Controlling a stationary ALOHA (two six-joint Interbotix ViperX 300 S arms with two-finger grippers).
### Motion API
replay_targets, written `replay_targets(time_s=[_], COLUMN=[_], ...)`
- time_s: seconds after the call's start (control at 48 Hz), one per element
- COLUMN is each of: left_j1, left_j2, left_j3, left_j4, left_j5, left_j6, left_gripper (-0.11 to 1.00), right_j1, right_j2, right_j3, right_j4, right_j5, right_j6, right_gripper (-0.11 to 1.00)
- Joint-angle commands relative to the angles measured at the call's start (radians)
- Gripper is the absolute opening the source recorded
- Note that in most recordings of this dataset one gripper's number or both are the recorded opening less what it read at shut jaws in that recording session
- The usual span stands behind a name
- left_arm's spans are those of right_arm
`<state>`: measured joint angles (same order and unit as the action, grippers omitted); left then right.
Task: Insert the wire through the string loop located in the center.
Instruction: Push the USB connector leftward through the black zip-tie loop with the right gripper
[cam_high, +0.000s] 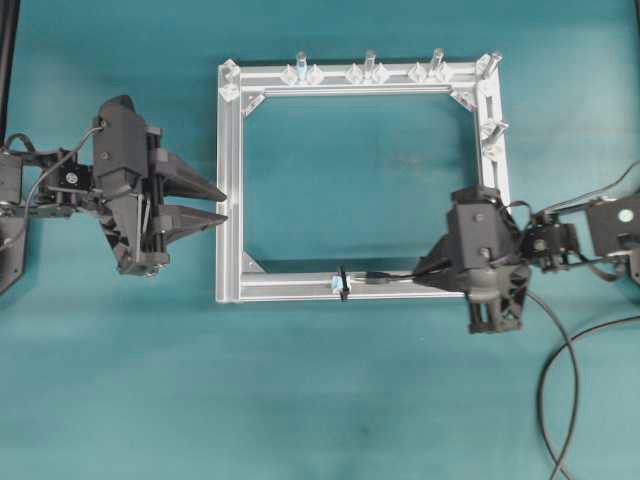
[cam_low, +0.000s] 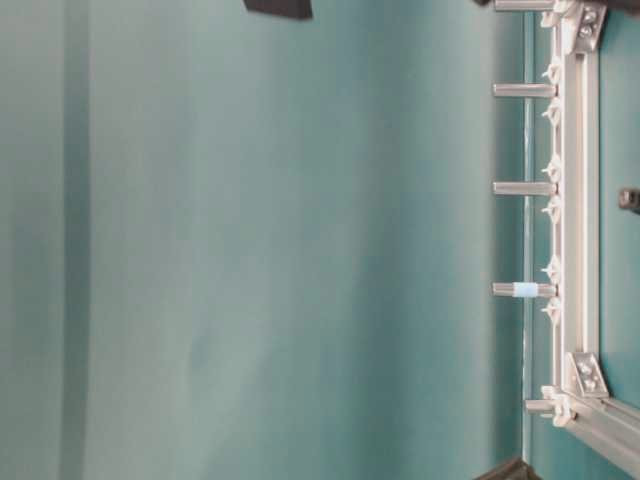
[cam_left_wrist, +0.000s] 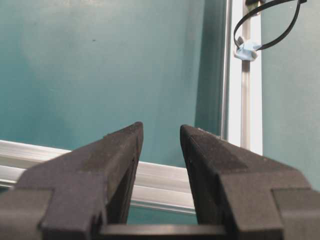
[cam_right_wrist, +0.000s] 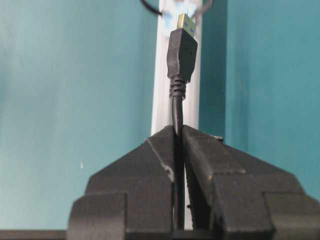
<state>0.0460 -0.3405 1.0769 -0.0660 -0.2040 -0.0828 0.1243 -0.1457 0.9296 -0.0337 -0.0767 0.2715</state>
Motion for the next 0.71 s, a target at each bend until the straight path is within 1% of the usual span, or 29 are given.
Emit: replay_targets(time_s=[0.0, 0.333, 0.687], left_j1=[-0.003, -0.003, -0.003], left_j2=[-0.011, -0.012, -0.011], left_j3=[-0.008, -0.012, -0.011], left_j4=[0.003, 0.003, 0.003], left_j5=[-0.005, -0.006, -0.006], left_j6=[0.000, 0.000, -0.002], left_gripper=[0.39, 0.39, 0.39], right_j1=[-0.002, -0.002, -0.005], right_j2=[0.025, 0.143, 0.198], right_j3=[-0.051, -0.170, -0.236], right_j4=[0.003, 0.003, 0.003], right_j5=[-0.018, -0.028, -0.028], right_j6=[0.000, 0.000, 0.000], right_gripper=[0.07, 0.07, 0.07])
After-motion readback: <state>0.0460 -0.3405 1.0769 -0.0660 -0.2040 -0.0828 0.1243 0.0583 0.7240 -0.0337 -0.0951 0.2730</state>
